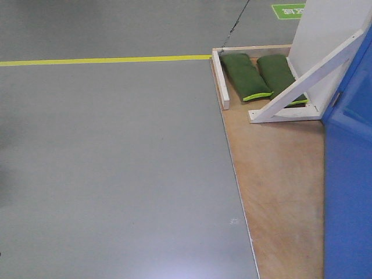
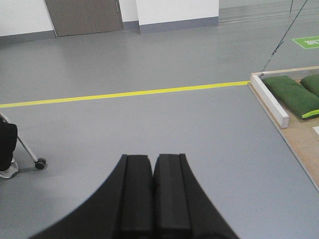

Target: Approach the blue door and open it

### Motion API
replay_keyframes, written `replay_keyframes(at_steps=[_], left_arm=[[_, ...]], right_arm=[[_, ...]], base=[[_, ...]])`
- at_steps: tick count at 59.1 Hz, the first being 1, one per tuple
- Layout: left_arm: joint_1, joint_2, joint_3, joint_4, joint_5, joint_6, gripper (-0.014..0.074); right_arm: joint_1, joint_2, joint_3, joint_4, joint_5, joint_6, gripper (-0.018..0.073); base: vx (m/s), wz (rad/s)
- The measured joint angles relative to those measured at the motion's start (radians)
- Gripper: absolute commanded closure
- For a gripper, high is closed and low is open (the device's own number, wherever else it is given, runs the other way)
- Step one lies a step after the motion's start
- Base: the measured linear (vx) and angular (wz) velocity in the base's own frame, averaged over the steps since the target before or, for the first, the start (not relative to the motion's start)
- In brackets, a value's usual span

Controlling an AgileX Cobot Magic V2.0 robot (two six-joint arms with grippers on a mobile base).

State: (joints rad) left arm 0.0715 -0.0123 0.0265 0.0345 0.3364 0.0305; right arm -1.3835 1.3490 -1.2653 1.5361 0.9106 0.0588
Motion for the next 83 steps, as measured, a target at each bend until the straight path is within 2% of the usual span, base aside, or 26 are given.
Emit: replay_keyframes(at_steps=[8,14,29,42,53,62,75,83], left_arm=[[0.000,0.000,0.000,0.000,0.000,0.000,0.0526],[0.000,0.000,0.000,0.000,0.000,0.000,0.0526],[0.000,0.000,0.000,0.000,0.000,0.000,0.0526],[0.000,0.000,0.000,0.000,0.000,0.000,0.0526],[0.000,0.000,0.000,0.000,0.000,0.000,0.0526],[0.000,0.000,0.000,0.000,0.000,0.000,0.0526],[0.000,0.000,0.000,0.000,0.000,0.000,0.0526],[0.000,0.000,0.000,0.000,0.000,0.000,0.0526]], right_arm=[[0.043,-0.003,0.000,0.021,0.108,0.000,0.0557],[0.108,-0.018,0.001,0.023,0.156,0.000,0.0557],[0.353,-0.041,0.001,0.033,0.131,0.002,0.0557],[0.609,-0.047,0.001,0.012,0.081,0.005,0.0557],[0.767,-0.062,0.001,-0.012,0.072,0.010,0.0557],[0.837,-0.067,-0.007,-0.077,-0.066,0.012,0.0557],[0.927,-0.067,-0.063,-0.276,-0.326,0.012,0.0557],[1.026,-0.041,-0.107,-0.396,-0.530,0.012,0.0557]], base=[[0.00,0.00],[0.00,0.00],[0.00,0.00],[0.00,0.00],[0.00,0.00],[0.00,0.00],[0.00,0.00],[0.00,0.00]])
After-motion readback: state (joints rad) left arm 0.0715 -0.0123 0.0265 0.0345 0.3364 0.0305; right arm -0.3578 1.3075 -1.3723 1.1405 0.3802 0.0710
